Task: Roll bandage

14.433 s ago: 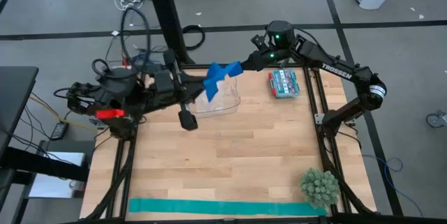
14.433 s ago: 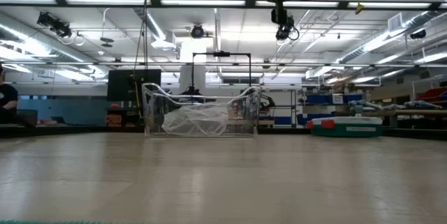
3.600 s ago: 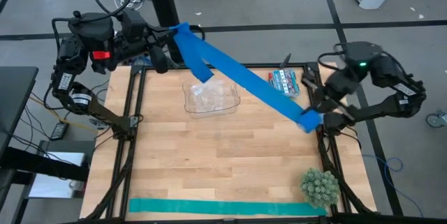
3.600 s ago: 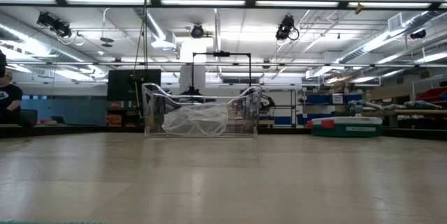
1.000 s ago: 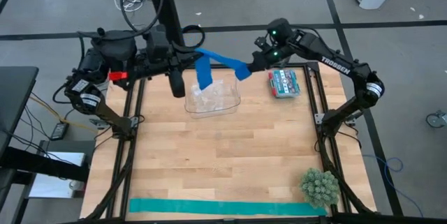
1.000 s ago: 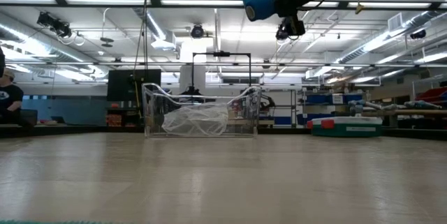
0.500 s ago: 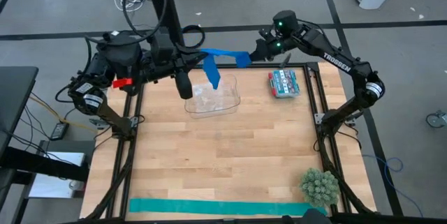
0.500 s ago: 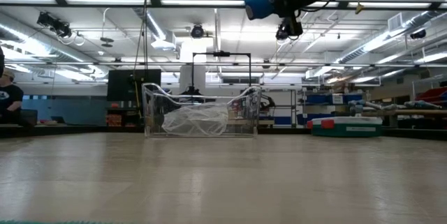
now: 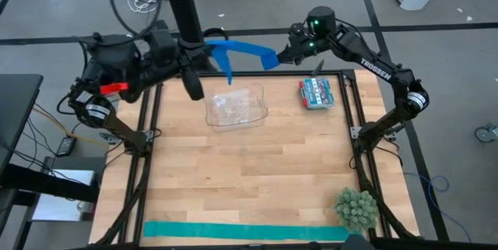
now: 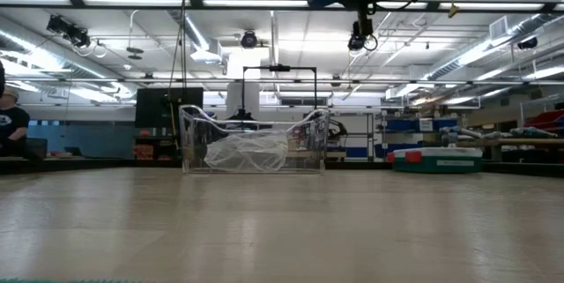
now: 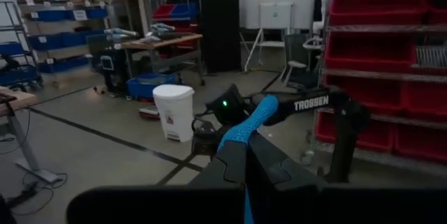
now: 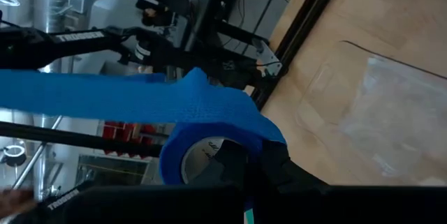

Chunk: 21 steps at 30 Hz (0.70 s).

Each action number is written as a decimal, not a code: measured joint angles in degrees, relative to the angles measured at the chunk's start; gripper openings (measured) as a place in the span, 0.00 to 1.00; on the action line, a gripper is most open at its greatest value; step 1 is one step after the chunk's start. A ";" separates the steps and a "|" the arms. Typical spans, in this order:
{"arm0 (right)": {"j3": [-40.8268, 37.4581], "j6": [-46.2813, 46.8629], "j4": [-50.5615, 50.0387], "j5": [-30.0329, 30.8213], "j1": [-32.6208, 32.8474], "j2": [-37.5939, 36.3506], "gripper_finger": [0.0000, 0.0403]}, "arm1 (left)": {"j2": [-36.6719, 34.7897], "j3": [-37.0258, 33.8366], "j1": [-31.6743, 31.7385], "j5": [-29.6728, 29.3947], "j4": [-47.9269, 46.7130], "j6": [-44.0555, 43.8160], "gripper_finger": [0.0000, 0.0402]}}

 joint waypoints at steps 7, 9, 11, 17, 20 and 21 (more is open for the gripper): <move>-0.74 0.56 -0.16 2.43 -1.34 -0.07 0.00 | -0.71 0.00 -1.14 1.54 1.72 -0.01 0.00; -1.13 0.61 0.00 3.59 -1.68 -0.07 0.00 | -0.62 0.00 -1.41 2.86 1.77 -0.05 0.00; -1.48 0.64 -0.09 4.39 -2.07 -0.07 0.00 | -0.37 0.00 -1.41 3.92 1.96 -0.25 0.00; -2.25 0.49 -0.01 6.14 -3.28 -0.07 0.00 | 0.80 -0.02 -2.29 6.43 1.83 -1.88 0.00; -2.32 0.49 0.41 6.42 -4.30 -0.04 0.00 | 1.05 -0.02 -3.20 6.56 1.81 -2.12 0.00; -2.32 0.53 0.84 6.45 -4.65 -0.04 0.00 | 1.23 -0.02 -3.46 6.55 1.85 -2.69 0.00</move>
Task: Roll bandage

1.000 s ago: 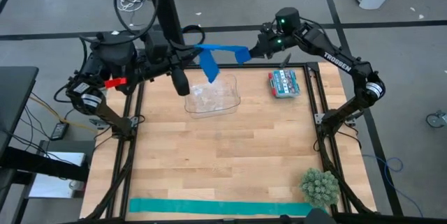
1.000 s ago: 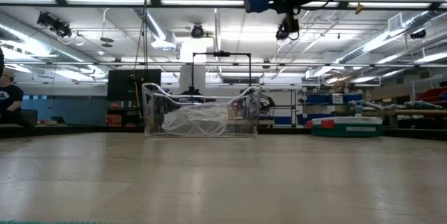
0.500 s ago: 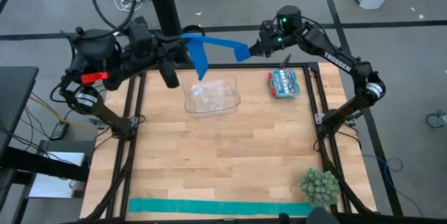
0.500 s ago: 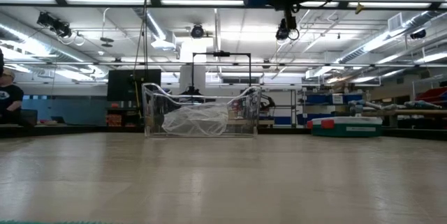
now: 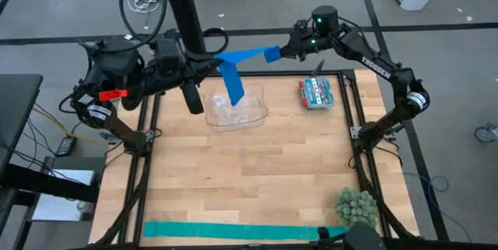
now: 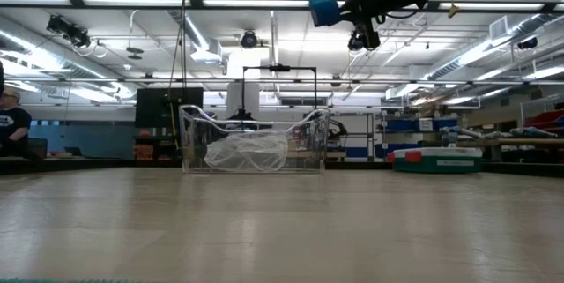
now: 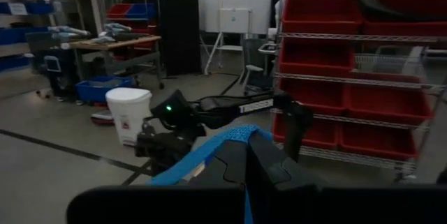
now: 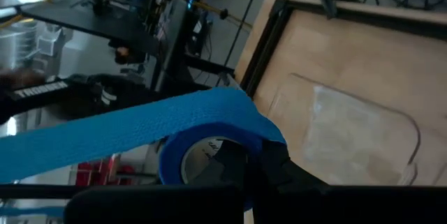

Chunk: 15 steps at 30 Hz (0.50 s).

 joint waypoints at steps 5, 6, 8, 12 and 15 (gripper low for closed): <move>0.00 1.21 1.81 0.04 -2.31 0.00 0.00 | 0.64 0.00 -1.24 0.02 -0.22 -2.06 0.00; 0.00 1.30 2.19 0.02 -2.73 0.00 0.00 | 0.78 0.00 -1.47 0.02 -0.22 -2.18 0.00; 0.00 2.33 3.36 -0.28 -3.54 0.00 0.00 | 1.08 0.00 -2.16 -0.02 -0.21 -2.32 0.00; 0.00 5.57 9.78 -0.45 -4.54 0.02 0.00 | 2.11 0.02 -3.04 0.05 -0.28 -2.39 0.00; 0.00 8.41 15.51 -0.13 -5.05 0.02 0.00 | 3.14 0.02 -3.37 0.18 -0.45 -3.40 0.00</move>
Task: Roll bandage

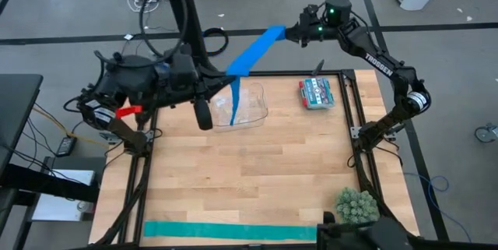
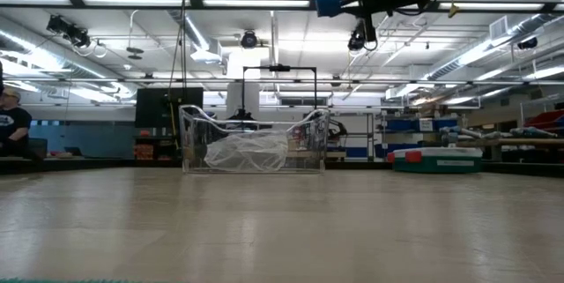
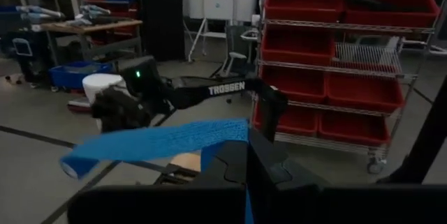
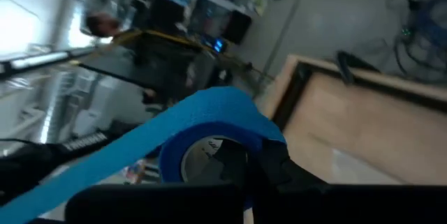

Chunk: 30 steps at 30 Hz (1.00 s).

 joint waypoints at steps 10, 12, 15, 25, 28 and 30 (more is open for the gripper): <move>0.02 3.25 8.28 0.22 -0.47 -0.50 0.00 | 3.73 -0.01 -0.69 0.52 -0.44 -1.34 0.00; 0.02 3.49 8.81 0.20 -0.47 -0.76 0.00 | 4.54 0.00 -0.69 0.54 -0.93 -1.86 0.01; 0.02 4.09 10.77 0.05 -0.54 -1.03 0.00 | 5.57 0.00 -0.87 0.52 -2.31 -3.03 0.01; 0.02 6.54 15.56 -2.26 -0.54 -2.44 0.00 | 7.52 -0.01 -1.02 1.14 -7.19 -7.36 0.01; 0.02 6.27 15.44 -3.03 -0.79 -3.24 0.00 | 7.73 -0.02 -1.02 1.55 -7.64 -8.86 0.01; 0.02 6.02 15.37 -3.25 -0.87 -3.83 0.00 | 7.73 -0.02 -1.02 1.56 -7.70 -9.05 0.01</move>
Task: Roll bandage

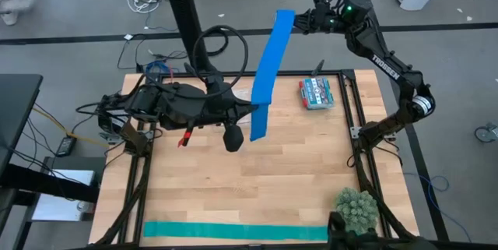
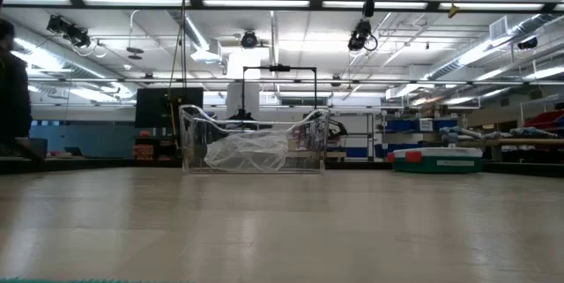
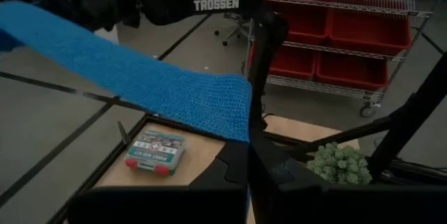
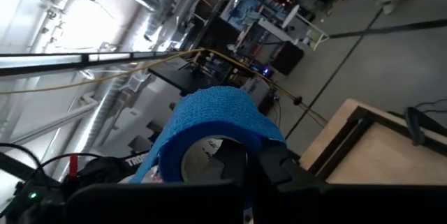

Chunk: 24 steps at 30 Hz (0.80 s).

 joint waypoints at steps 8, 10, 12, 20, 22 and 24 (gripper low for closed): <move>0.02 -1.47 -0.05 -1.70 0.02 -2.71 0.00 | 2.25 0.02 0.00 0.94 1.73 -0.21 0.22; 0.04 -1.51 -0.04 -1.85 0.01 -3.27 0.00 | 3.25 0.02 0.10 1.48 2.47 -1.03 0.30; 0.04 -1.52 -0.14 -2.36 0.00 -3.76 0.00 | 4.14 0.02 0.15 1.55 2.21 -3.02 0.38; 0.04 -2.74 -0.63 -2.72 0.02 -5.57 0.00 | 4.49 0.02 0.28 4.12 1.38 -6.22 0.51; 0.04 -3.06 -0.64 -3.13 0.02 -5.78 0.00 | 4.50 0.00 0.29 6.46 1.25 -6.30 0.51; 0.04 -3.14 -0.50 -3.42 0.02 -5.95 0.00 | 4.48 0.02 0.43 8.24 0.43 -7.34 0.52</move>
